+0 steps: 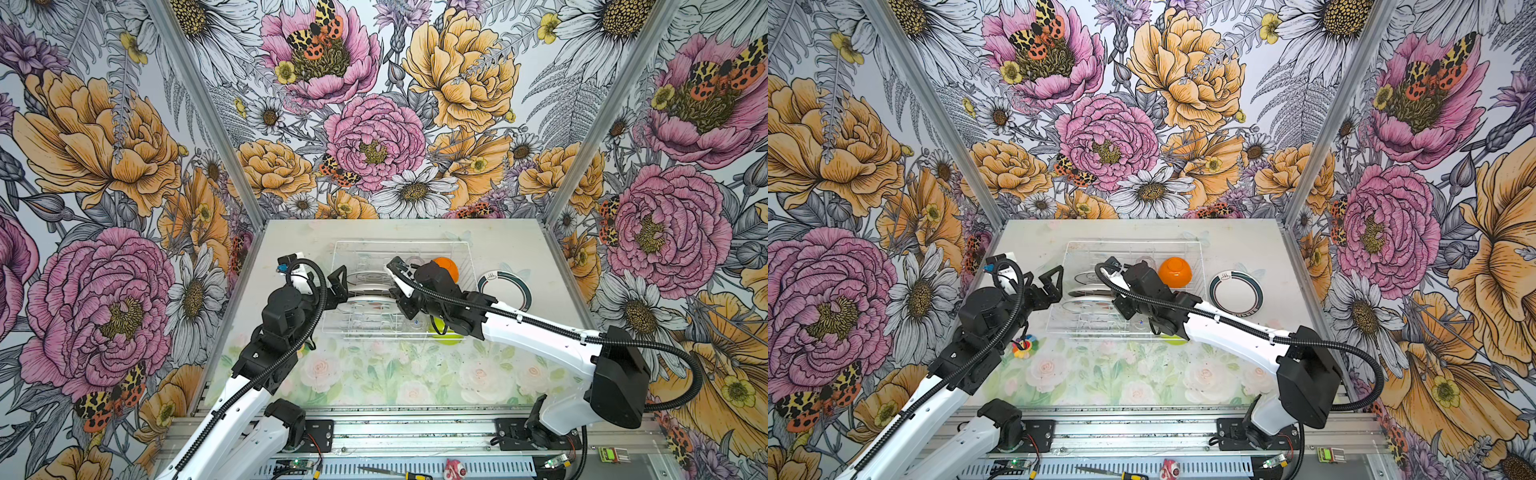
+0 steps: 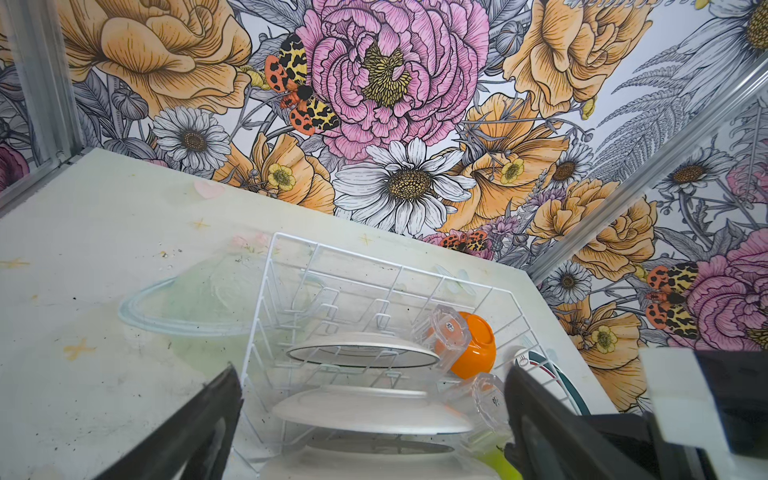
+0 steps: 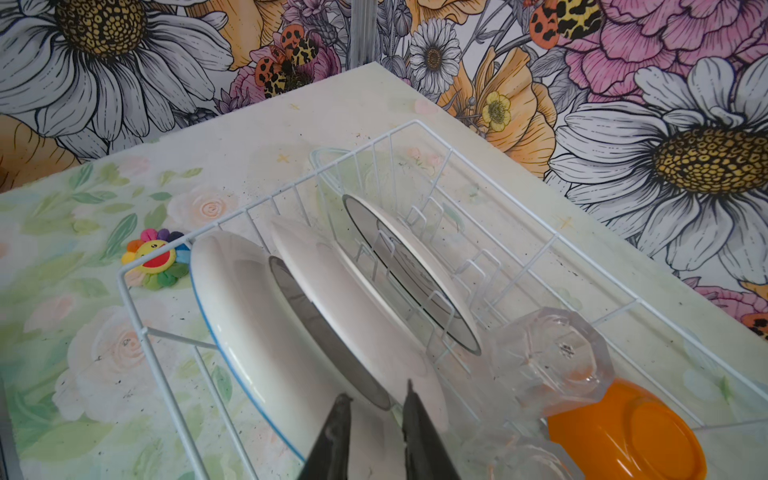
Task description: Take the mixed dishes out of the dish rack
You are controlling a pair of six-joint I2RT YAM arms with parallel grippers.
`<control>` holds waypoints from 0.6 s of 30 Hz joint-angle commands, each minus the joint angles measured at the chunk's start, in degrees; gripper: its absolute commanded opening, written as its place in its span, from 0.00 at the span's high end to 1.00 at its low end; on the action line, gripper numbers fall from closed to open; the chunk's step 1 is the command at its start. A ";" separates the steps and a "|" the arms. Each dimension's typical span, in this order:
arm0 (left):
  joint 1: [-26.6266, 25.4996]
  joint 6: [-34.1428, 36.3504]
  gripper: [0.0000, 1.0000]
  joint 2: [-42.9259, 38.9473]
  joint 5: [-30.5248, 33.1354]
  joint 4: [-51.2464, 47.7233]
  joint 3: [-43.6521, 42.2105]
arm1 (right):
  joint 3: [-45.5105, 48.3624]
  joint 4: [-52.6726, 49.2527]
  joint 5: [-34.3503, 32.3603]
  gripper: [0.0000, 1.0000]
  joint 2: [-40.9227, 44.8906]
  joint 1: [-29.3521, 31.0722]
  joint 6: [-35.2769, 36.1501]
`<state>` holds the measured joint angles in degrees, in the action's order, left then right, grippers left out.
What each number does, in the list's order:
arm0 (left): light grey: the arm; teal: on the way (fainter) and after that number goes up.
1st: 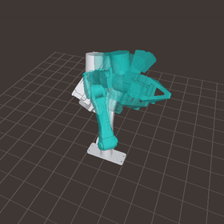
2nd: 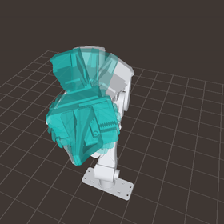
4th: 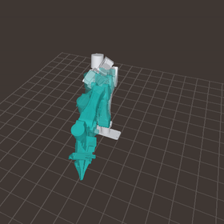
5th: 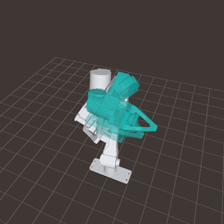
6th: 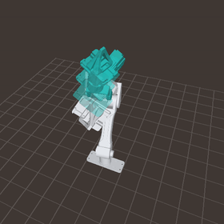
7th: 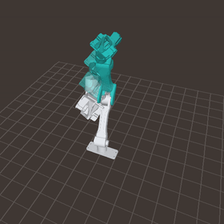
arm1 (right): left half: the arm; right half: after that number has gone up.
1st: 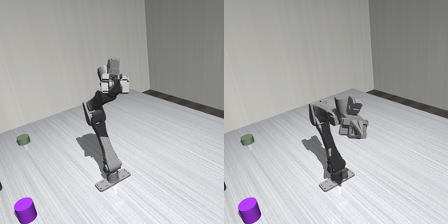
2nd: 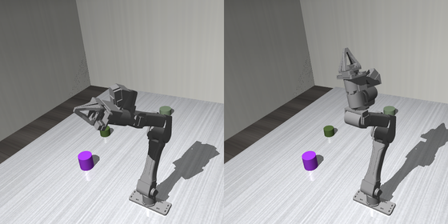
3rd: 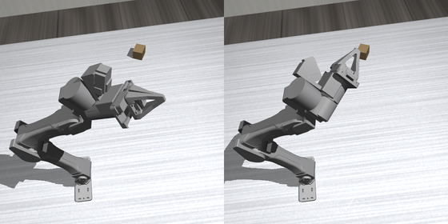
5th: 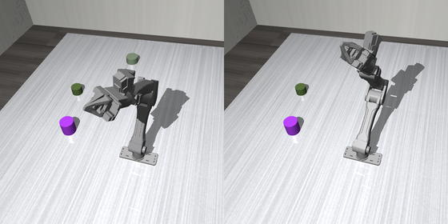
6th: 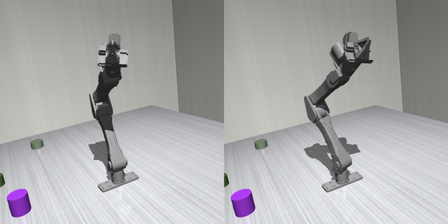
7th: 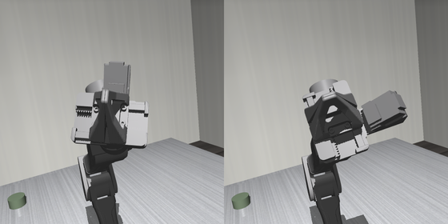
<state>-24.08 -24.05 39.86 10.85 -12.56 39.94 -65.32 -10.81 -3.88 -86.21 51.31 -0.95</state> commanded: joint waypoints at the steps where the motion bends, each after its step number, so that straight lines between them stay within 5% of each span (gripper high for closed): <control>1: 0.61 -0.79 0.01 -0.77 -1.36 1.57 -0.94 | -0.72 1.29 3.70 0.66 0.18 -0.33 -0.04; 7: 0.70 -0.75 0.01 -1.69 -0.74 2.00 -1.71 | 0.56 0.97 10.85 0.58 1.28 -0.29 0.96; 18: 0.81 -1.04 0.01 -0.79 -2.16 2.80 -2.12 | -3.41 -2.67 7.46 0.57 -4.42 1.05 3.14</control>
<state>-23.75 -24.08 39.03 10.26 -10.83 38.65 -66.41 -12.19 4.40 -89.38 51.68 0.43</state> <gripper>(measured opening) 0.986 0.433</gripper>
